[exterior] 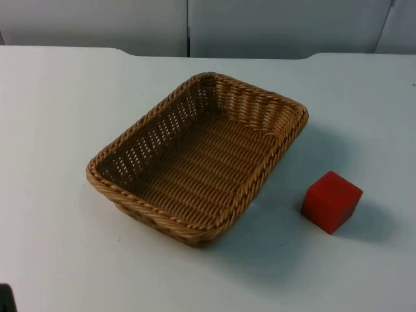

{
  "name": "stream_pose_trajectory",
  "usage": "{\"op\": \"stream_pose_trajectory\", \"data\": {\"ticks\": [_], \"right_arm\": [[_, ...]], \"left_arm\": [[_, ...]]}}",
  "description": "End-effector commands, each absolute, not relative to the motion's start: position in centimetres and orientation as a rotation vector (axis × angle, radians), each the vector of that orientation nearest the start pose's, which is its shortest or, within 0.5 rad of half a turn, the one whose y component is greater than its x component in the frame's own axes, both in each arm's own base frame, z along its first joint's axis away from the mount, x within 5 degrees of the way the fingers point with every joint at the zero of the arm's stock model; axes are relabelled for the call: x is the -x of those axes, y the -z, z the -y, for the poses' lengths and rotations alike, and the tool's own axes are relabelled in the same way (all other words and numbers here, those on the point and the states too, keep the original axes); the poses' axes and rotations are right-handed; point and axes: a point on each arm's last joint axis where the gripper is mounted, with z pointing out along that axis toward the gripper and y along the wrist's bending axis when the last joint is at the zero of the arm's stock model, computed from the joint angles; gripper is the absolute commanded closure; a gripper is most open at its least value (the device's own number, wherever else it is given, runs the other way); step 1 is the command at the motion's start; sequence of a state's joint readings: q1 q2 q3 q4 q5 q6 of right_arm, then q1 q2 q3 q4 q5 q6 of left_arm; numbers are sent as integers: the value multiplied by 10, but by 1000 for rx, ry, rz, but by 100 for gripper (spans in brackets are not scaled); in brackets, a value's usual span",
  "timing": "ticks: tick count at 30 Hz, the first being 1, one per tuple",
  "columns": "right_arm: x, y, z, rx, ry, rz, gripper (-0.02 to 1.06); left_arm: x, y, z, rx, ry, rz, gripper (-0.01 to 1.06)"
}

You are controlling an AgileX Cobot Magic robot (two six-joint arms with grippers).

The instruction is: Pick up the basket with the left hand and place the cube into the basket with the right hand.

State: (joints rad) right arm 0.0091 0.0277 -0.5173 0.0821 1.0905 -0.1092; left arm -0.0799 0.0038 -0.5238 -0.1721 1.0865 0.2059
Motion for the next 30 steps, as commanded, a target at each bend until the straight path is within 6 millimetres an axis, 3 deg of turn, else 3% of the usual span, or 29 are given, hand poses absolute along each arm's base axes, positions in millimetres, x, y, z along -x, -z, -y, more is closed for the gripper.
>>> {"op": "stream_pose_trajectory", "data": {"ticks": [1,4,7,8,13,14,15,17,18,22,23,25,28,30], "right_arm": [[3,-279,-7,112,-39,-2072,105],[3,-279,-7,112,-39,-2072,105],[3,-279,-7,112,-39,-2072,105],[3,-279,-7,112,-39,-2072,105],[3,-279,-7,112,-39,-2072,105],[3,-279,-7,112,-39,-2072,105],[3,-279,-7,112,-39,-2072,105],[3,-279,-7,112,-39,-2072,105],[3,-279,-7,112,-39,-2072,105],[3,-279,-7,112,-39,-2072,105],[3,-279,-7,112,-39,-2072,105],[3,-279,-7,112,-39,-2072,105],[3,-279,-7,112,-39,-2072,105],[3,-279,-7,112,-39,-2072,105]], "left_arm": [[10,-283,14,-301,147,-2001,105],[11,-292,16,-299,184,-1943,105],[-13,-318,20,-383,160,-1951,105],[-13,-318,20,-383,160,-1951,105],[-92,-326,32,-479,235,-2241,105],[-92,-326,32,-479,235,-2241,105],[-107,-326,36,-505,288,-2277,105],[-155,-318,51,-584,467,-2379,102],[-155,-318,51,-584,467,-2379,102],[-220,-304,75,-616,806,-2443,85],[-220,-304,75,-616,806,-2443,85],[-245,-301,88,-650,910,-2415,70],[-278,-294,110,-739,862,-2377,50],[-289,-292,116,-771,811,-2359,47]]}}
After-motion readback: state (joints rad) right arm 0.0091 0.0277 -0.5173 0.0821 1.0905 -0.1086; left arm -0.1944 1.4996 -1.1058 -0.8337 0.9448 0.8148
